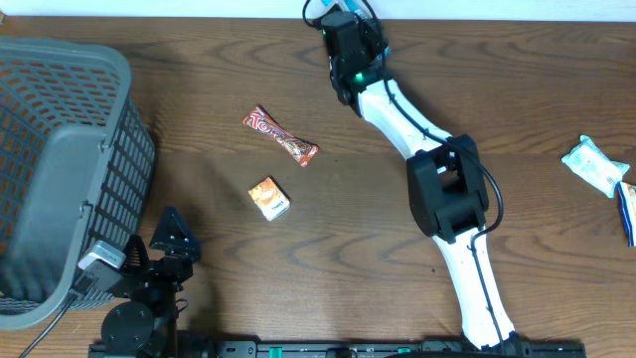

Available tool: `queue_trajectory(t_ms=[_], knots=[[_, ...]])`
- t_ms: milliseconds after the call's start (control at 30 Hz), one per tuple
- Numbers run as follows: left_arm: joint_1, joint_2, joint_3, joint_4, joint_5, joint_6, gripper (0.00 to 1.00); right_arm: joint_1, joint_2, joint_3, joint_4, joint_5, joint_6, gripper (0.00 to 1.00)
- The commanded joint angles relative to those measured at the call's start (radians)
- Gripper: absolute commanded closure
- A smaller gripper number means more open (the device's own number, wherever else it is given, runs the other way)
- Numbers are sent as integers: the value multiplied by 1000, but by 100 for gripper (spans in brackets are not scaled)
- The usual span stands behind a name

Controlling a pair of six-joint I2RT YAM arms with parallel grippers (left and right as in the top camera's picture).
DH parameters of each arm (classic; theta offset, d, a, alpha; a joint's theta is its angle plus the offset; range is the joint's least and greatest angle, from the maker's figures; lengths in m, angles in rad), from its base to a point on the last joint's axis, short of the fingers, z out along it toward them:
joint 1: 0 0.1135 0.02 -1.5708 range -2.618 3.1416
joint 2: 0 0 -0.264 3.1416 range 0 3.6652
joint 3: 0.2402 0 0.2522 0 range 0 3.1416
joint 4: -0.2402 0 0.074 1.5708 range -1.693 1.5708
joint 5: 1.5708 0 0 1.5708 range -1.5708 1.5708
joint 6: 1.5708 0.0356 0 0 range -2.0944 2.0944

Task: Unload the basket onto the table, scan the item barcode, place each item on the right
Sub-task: 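Raise the Listerine bottle upright and hold it before the white scanner, then carry the bottle to the right table edge and release it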

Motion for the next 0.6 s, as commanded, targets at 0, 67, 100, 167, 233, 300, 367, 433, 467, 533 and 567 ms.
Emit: queue_trajectory(t_ms=[0, 67, 100, 167, 233, 300, 367, 433, 467, 533, 567], knots=[[-5, -6, -2, 2, -13, -5, 2, -14, -18, 50, -58, 94, 63, 99], [-5, -6, -2, 2, -13, -5, 2, -29, -18, 50, -118, 102, 128, 99], [-5, -6, -2, 2, -13, -5, 2, -37, -18, 51, -152, 103, 164, 99], [-5, -6, -2, 2, -13, -5, 2, -54, -18, 51, -221, 103, 237, 99], [-5, -6, -2, 2, -13, -5, 2, -68, -18, 51, -283, 93, 296, 99], [-5, -6, -2, 2, -13, -5, 2, -81, -18, 51, -330, 79, 354, 99], [-5, -6, -2, 2, -13, -5, 2, -95, -18, 51, -374, 44, 401, 99], [-5, -6, -2, 2, -13, -5, 2, -105, -18, 51, -415, -5, 435, 99], [-5, -6, -2, 2, -13, -5, 2, -111, -18, 51, -436, -32, 454, 99], [-5, -6, -2, 2, -13, -5, 2, -122, -18, 51, -465, -60, 489, 99], [-5, -6, -2, 2, -13, -5, 2, -128, -18, 51, -481, -62, 505, 99]])
